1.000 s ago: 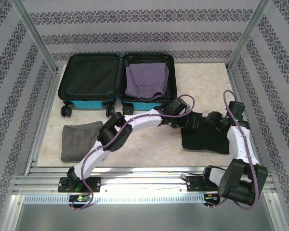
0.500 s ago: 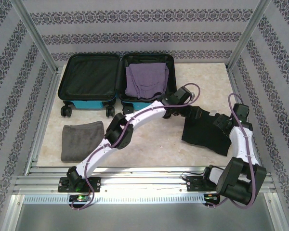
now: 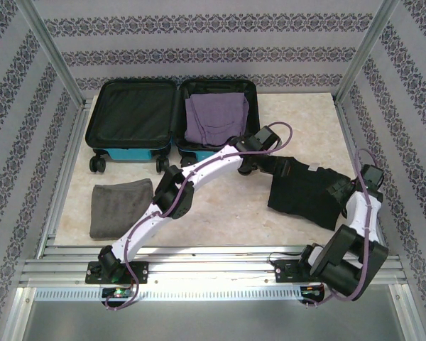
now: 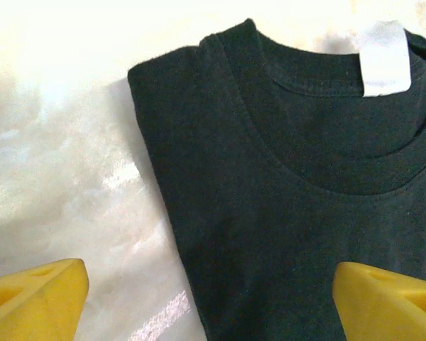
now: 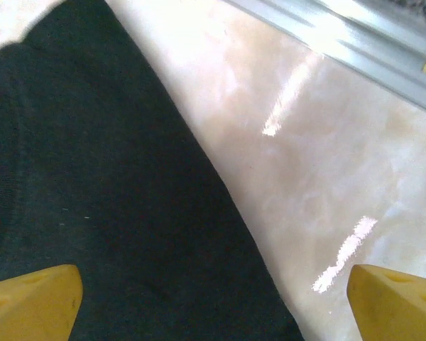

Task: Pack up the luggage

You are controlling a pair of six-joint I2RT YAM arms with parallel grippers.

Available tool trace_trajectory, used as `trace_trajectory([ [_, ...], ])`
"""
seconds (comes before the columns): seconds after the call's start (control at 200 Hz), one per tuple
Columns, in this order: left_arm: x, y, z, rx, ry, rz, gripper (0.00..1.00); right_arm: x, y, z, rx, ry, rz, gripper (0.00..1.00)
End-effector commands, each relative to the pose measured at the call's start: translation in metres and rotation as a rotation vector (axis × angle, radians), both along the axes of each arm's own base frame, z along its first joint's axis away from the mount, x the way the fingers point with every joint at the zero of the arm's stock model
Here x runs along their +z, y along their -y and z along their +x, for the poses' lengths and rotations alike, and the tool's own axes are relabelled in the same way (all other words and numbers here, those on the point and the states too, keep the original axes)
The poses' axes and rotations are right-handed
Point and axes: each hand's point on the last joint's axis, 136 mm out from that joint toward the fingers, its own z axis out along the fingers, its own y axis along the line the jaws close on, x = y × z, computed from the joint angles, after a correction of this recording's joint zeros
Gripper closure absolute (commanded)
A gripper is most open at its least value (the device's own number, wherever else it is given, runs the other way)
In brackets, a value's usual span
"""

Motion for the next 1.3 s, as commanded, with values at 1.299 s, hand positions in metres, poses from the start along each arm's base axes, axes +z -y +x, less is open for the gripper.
trace_trajectory([
  [1.299, -0.053, 0.031, -0.049, -0.035, -0.083, 0.077, 0.06, -0.026, -0.121, 0.057, 0.422, 0.113, 0.320, 0.04],
])
